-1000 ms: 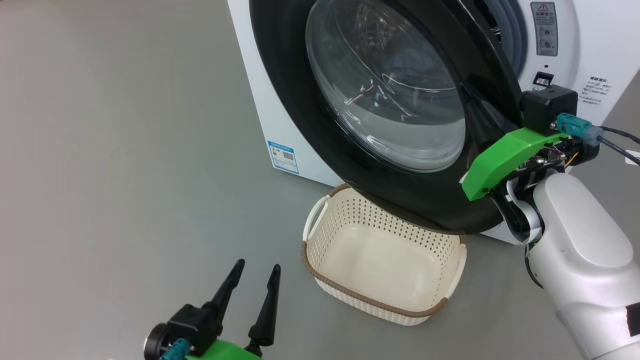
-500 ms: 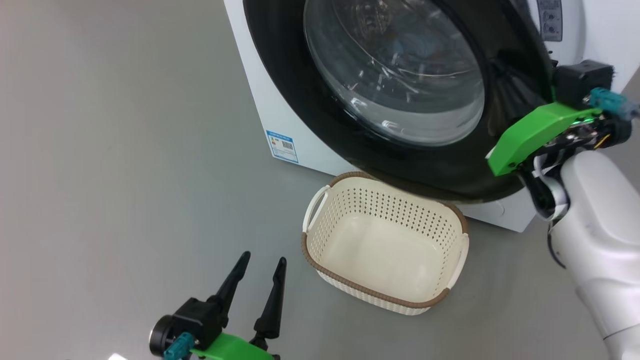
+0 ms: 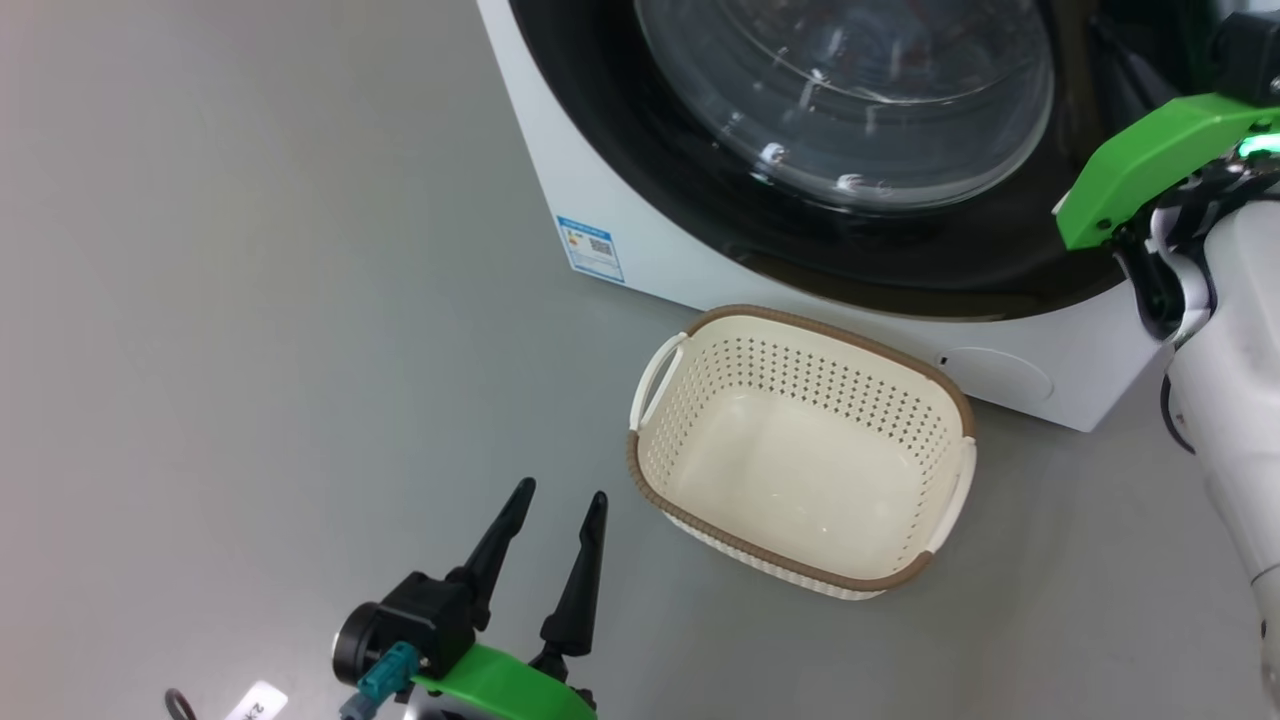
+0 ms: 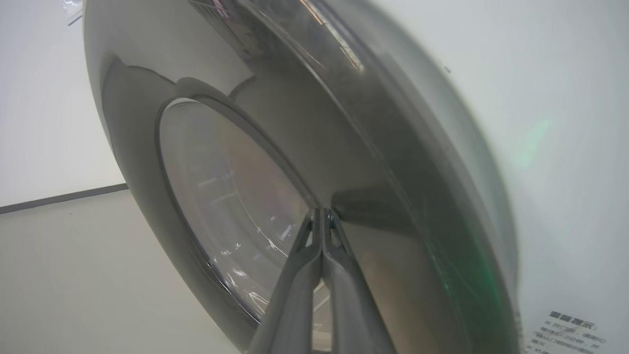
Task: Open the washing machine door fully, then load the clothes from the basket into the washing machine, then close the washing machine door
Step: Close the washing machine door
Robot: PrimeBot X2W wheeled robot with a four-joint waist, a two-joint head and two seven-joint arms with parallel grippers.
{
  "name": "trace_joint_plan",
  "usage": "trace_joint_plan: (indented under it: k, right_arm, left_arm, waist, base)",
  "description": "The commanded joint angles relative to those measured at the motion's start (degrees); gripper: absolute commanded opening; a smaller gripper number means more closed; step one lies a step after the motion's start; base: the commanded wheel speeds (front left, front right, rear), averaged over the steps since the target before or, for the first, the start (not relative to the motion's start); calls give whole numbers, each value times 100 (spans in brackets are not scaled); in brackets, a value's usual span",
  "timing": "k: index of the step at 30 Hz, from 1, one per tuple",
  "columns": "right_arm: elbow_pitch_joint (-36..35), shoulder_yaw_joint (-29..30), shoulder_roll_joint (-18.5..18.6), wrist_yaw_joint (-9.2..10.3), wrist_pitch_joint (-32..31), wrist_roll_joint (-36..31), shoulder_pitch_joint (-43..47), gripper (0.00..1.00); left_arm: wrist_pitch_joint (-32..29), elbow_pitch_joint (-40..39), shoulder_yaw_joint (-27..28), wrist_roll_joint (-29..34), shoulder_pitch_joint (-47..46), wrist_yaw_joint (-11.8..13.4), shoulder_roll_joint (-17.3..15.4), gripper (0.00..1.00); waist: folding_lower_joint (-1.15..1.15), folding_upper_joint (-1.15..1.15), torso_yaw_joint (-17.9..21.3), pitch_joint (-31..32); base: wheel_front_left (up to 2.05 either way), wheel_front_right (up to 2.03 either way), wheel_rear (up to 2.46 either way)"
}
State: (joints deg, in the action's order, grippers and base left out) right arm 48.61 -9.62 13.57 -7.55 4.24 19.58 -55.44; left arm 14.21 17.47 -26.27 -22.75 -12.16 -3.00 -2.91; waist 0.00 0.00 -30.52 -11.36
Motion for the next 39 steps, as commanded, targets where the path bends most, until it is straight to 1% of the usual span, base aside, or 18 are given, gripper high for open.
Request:
trace_joint_plan:
  k: [1,7,12,15,22,30,39]
  right_arm:
    - [-68,-8,-7,6,85,-80,-229,0]
    - [482,196,31,6,379,-229,-607,0]
    - [895,255,-2,6,569,-335,-880,0]
    - [1136,226,16,6,667,-452,-958,0]
    - [1444,104,-133,6,868,-448,-937,0]
    - [1346,-285,-251,6,1006,-373,-675,0]
    - [775,-658,-390,6,1063,-73,-131,0]
  left_arm:
    - [71,-75,141,-42,-207,2,-50,100]
    - [77,-70,110,-66,-236,11,-23,100]
    - [77,-134,133,-59,-210,33,-11,100]
    - [78,-165,144,-43,-173,52,-7,100]
    - [78,-140,163,-17,-105,57,-2,100]
    - [78,-35,191,27,-112,34,-1,100]
    - [78,47,295,48,-84,65,-50,100]
  waist:
    - [0,0,-76,-60]
    - [0,0,-156,-80]
    - [0,0,-168,-117]
    - [0,0,-168,-84]
    - [0,0,-149,24]
    - [0,0,-98,167]
    - [0,0,214,391]
  base:
    - [0,0,0]
    - [0,0,0]
    - [0,0,0]
    - [0,0,0]
    - [0,0,0]
    - [0,0,0]
    - [0,0,0]
